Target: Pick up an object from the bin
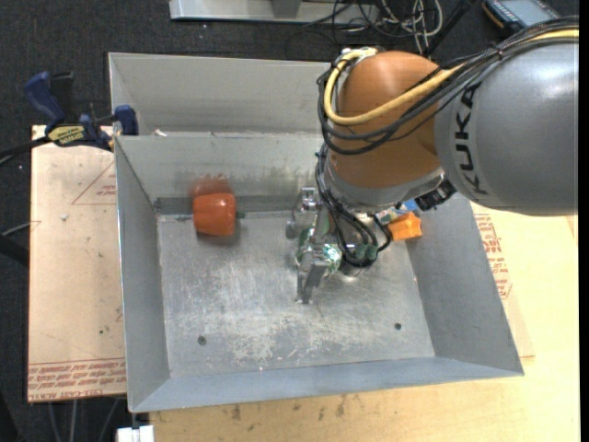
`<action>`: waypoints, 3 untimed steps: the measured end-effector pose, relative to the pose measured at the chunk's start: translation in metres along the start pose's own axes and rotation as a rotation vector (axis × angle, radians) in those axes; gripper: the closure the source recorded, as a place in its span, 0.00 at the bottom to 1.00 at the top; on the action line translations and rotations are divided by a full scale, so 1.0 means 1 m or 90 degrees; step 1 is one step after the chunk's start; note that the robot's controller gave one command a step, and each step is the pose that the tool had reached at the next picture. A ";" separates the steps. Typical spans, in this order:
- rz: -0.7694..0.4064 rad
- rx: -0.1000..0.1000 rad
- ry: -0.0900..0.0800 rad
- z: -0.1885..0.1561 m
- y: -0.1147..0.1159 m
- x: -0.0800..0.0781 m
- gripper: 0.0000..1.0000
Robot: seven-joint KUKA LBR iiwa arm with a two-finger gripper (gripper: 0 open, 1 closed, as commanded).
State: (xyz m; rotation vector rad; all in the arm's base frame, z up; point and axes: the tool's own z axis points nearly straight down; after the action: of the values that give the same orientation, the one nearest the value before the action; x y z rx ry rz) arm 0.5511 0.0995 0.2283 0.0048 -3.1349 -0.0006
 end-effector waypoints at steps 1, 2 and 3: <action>0.001 0.000 -0.005 -0.004 -0.001 -0.002 0.00; -0.005 -0.002 -0.011 0.032 -0.022 -0.003 0.00; 0.020 0.000 -0.002 0.059 -0.037 -0.038 0.00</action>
Offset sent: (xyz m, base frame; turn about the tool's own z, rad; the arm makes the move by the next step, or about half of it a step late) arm -0.0011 -0.0995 -0.1583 -0.0270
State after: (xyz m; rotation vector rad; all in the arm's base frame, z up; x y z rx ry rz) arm 0.5891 0.0625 0.1689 -0.0444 -3.1370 -0.0005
